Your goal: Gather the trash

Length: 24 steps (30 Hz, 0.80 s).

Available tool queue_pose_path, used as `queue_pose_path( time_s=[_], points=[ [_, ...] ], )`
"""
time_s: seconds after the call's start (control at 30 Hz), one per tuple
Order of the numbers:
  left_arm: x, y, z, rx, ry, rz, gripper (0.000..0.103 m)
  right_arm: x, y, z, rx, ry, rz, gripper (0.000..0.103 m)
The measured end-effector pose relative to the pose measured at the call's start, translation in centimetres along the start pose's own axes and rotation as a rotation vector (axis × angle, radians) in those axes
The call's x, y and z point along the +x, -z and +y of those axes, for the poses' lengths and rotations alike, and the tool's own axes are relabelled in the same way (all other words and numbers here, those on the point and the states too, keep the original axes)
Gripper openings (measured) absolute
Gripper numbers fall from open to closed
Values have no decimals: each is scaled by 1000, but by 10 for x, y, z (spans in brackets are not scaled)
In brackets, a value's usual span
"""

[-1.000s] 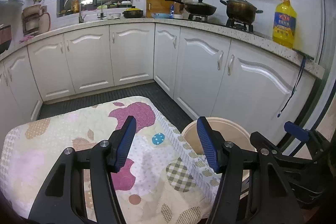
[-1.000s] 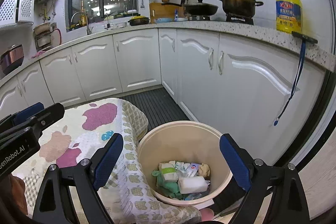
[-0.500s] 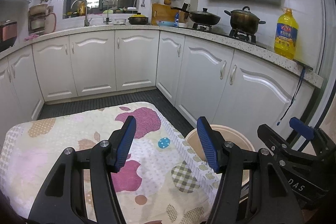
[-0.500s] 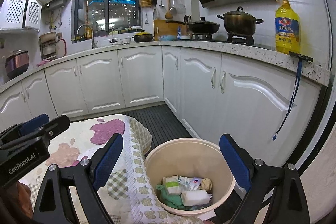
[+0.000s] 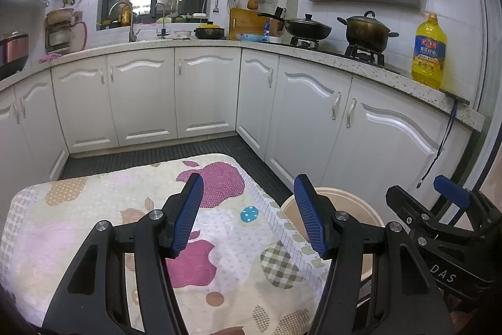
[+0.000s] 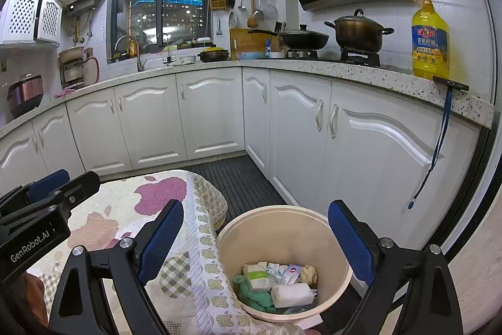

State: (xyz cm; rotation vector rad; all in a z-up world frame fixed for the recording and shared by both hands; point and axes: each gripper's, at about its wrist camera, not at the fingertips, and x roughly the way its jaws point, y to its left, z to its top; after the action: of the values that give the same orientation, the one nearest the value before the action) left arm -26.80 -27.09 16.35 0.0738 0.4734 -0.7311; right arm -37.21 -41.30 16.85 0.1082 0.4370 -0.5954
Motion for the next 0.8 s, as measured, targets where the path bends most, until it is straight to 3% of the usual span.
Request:
queue_pose_path(
  time_s=[0.8],
  points=[
    [1, 1, 1, 6, -14, -2, 59, 2, 1, -4, 20, -10, -7, 92]
  ],
)
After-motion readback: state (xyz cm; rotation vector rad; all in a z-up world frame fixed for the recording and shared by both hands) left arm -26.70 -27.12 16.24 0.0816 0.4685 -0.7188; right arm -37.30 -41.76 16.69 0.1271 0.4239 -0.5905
